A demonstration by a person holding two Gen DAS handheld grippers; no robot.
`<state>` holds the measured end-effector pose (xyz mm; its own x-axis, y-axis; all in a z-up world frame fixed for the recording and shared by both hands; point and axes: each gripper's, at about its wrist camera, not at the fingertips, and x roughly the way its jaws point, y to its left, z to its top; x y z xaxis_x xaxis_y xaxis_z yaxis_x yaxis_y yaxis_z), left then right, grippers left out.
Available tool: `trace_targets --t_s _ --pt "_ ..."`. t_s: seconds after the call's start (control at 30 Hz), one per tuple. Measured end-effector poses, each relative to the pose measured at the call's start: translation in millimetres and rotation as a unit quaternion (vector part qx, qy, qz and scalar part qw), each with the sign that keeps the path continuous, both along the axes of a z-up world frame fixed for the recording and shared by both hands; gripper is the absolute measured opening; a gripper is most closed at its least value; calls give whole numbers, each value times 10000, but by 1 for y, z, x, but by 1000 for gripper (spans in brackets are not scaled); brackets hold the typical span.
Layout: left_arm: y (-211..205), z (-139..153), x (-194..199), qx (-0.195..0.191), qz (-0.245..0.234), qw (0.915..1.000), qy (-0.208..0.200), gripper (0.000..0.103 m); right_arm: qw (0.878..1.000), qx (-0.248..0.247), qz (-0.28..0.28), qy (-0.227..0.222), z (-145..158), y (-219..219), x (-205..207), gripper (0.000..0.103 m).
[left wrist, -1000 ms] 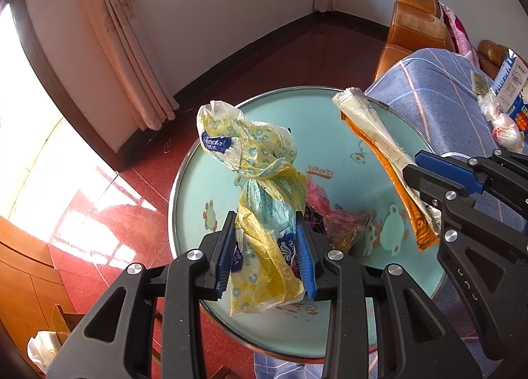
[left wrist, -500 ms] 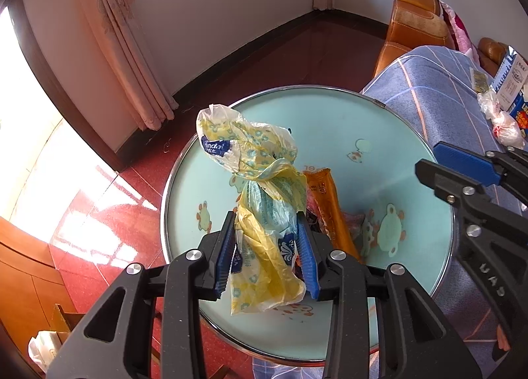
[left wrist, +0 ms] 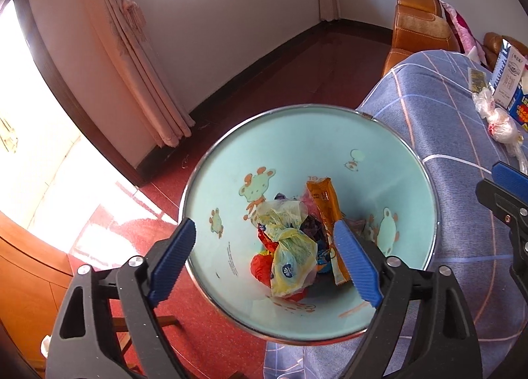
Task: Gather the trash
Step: 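Open the right gripper over the bin while the left opens to drop the yellow bag, then move both open grippers back over the table toward the remaining trash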
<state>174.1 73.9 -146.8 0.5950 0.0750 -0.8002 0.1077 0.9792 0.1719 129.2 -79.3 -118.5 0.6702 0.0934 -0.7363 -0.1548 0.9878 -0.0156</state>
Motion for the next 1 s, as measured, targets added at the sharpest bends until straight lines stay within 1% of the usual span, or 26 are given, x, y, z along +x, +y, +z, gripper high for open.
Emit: trace_targets --t_s 0.1,0.13,0.3,0.43,0.7,0.8,0.9,1.0 --pt "-4 7 -6 28 13 10000 -84 93 9998 36 -135 -110 7 -11 -12 33" --pt "-7 10 -9 50 16 9999 -109 97 9997 62 -202 -145 10 -17 -17 34" --pt "-22 18 -21 129 -81 9998 -157 97 9981 134 -529 -272 20 -45 -37 35" --pt "-39 23 -30 159 -227 9994 -193 97 9959 161 -816 -363 24 -71 -54 38" --pt "-75 26 -44 235 -544 9981 -192 97 9893 237 -1379 -403 24 -122 -82 38" --pt "-86 23 -48 245 -626 9977 -117 97 9870 268 -1539 -385 22 -138 -90 38" --pt "-95 16 -50 196 -657 9976 42 97 9847 272 -1684 -347 16 -151 -99 38" --pt "-107 8 -56 55 -823 9964 202 97 9823 212 -1834 -306 8 -163 -108 38"
